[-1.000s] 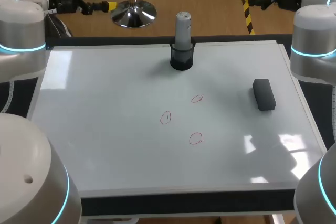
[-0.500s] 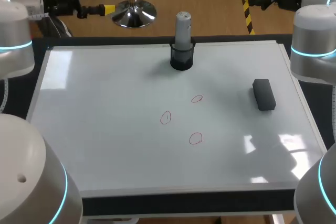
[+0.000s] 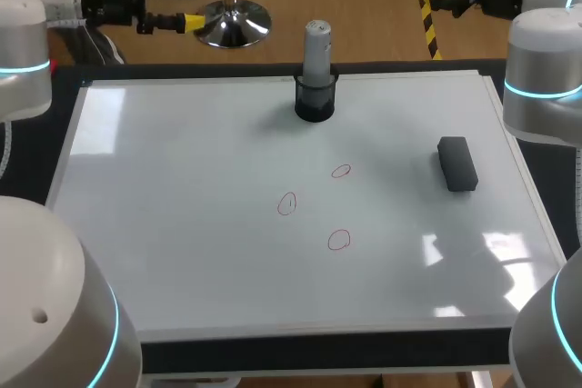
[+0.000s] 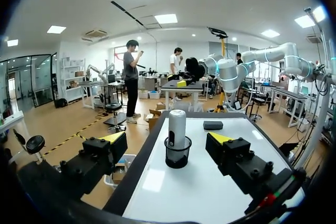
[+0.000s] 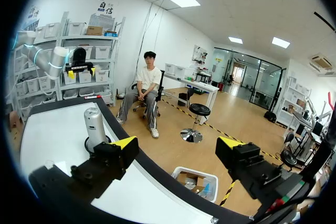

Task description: Pick up the inspection probe, press it on each red-marked spot on the whiteboard one by one, put down the probe, pick up the eraser, and wipe off all the red marks.

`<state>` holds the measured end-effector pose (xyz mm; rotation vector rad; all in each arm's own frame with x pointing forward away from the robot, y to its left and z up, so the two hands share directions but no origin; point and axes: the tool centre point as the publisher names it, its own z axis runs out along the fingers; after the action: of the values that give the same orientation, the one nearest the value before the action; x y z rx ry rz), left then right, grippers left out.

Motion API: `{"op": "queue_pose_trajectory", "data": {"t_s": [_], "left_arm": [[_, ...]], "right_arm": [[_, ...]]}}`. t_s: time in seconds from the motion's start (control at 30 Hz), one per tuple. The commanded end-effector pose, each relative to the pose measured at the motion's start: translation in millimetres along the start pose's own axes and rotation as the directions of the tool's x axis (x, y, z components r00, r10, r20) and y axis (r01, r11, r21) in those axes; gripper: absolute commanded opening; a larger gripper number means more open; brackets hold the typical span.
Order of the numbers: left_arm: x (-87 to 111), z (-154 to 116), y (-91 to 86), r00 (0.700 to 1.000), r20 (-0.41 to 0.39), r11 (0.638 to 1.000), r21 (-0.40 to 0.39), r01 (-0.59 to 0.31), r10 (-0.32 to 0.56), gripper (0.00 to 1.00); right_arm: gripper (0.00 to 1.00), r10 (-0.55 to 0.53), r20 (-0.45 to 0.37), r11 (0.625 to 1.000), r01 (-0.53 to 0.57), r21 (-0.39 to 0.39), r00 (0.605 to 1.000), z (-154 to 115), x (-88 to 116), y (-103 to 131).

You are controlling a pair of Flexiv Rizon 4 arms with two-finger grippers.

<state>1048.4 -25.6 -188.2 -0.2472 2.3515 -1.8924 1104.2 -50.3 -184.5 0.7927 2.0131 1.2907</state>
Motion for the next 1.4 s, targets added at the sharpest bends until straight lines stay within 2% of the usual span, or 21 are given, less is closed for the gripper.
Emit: {"op": "queue_pose_trajectory", "data": {"t_s": [0.03,0.57,0.93,1.4], "left_arm": [[-4.2,7,3.0,0.998,-0.069,1.000,-0.001,-0.001,0.001,1.00],[3.6,42,20.8,0.976,-0.218,1.000,-0.030,0.001,-0.008,1.00],[3.7,64,39.0,0.967,-0.256,0.999,-0.040,0.007,-0.017,1.00],[11.6,91,52.4,0.935,-0.355,1.000,-0.014,-0.025,0.018,1.00]], "right_arm": [[1.00,0.000,0.000,1.000,0.000,0.000,1.000,0,0,0],[1.00,0.000,0.000,1.000,0.000,0.000,1.000,0,0,0],[1.00,0.000,0.000,1.000,0.000,0.000,1.000,0,0,0],[1.00,0.000,0.000,1.000,0.000,0.000,1.000,0,0,0]]}}
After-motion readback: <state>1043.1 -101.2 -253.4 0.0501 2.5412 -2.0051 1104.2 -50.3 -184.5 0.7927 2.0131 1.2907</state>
